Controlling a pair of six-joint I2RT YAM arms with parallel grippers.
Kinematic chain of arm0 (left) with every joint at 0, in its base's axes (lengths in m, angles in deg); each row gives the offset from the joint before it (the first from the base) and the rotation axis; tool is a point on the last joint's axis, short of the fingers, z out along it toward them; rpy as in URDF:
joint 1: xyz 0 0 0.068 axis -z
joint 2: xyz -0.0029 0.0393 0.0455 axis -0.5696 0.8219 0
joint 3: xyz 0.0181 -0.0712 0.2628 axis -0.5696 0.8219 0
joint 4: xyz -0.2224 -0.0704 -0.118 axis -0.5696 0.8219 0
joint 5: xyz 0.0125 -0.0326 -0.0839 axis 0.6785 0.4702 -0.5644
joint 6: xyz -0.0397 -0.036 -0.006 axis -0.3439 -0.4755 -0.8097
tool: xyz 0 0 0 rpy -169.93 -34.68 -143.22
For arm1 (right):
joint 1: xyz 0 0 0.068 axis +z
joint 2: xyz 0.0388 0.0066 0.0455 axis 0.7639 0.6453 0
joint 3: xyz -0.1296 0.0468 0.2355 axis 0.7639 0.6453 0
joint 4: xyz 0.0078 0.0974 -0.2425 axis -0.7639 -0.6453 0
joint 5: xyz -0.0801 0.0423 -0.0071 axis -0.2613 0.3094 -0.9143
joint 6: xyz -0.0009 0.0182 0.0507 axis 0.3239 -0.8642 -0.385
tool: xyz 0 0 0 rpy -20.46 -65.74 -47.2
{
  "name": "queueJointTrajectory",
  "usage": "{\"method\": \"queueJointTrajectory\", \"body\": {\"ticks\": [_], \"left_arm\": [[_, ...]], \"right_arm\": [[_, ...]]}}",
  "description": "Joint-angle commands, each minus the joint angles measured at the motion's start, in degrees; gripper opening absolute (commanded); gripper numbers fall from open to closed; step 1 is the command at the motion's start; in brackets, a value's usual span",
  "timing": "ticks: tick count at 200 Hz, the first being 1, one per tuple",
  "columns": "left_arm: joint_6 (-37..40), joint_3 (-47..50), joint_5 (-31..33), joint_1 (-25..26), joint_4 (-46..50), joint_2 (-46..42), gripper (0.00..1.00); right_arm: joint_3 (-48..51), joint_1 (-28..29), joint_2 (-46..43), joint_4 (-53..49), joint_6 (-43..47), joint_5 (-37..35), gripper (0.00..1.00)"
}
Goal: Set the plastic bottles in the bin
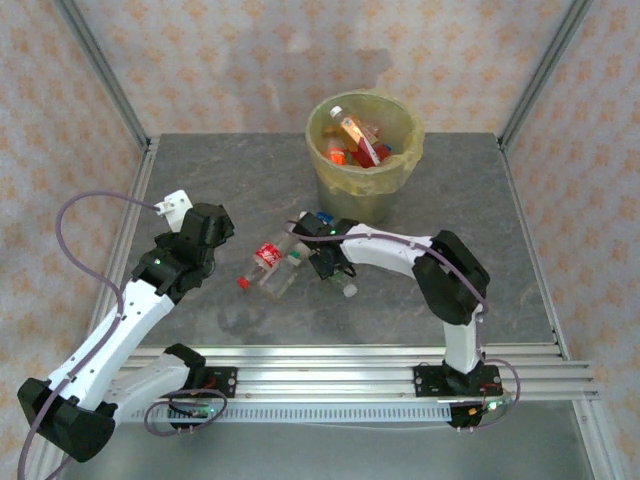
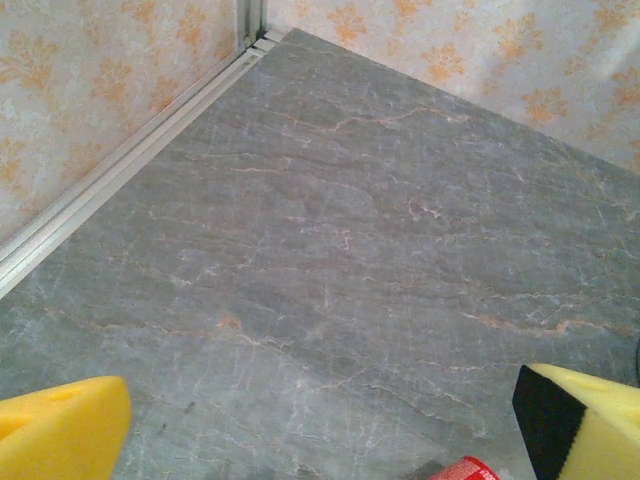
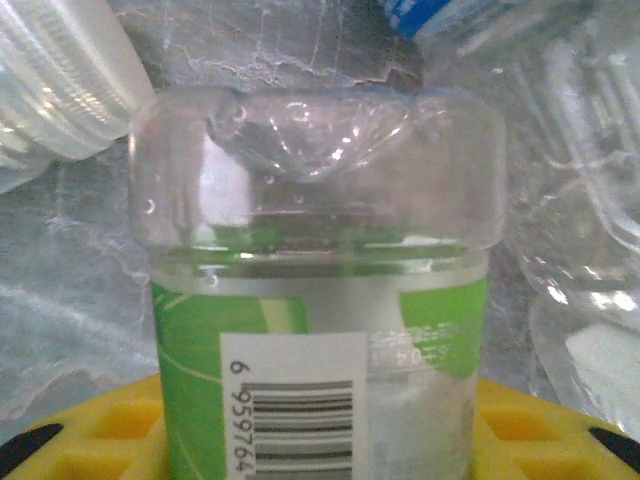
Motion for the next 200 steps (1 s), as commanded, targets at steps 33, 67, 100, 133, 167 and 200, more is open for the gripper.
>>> {"method": "queueJointTrajectory", "body": {"ticks": [33, 67, 100, 133, 167, 200], "left_arm": [[-1.06, -1.03, 3.14, -0.68, 2.23, -1.06, 1.0], [-1.5, -1.24, 3.06, -0.68, 2.24, -1.57, 1.0], [-1.78, -0.73, 2.62, -0.68, 1.56, -2.97, 1.0], [-0.77, -0.7, 2.39, -0.68, 0.71, -3.53, 1.0], [-0.19, -0.6, 0.87, -0.68, -0.18, -3.35, 1.0], [-0.17, -0.41, 0.07, -0.68, -0.43, -2.82, 1.0]], "right_arm": [[-3.84, 0.44, -20.28, -7.36, -2.72, -2.4, 0.34], [-11.86, 0.19, -26.13, -8.55, 0.06, -10.17, 0.36], [-24.12, -2.77, -23.79, -8.61, 4.35, -17.54, 0.37], [-36.38, -7.27, -17.18, -6.7, 9.71, -16.39, 0.39], [-49.78, -11.35, -7.0, -7.74, 14.53, -15.34, 0.39], [-63.83, -15.27, 3.66, -12.54, 14.73, -10.59, 0.38]]}}
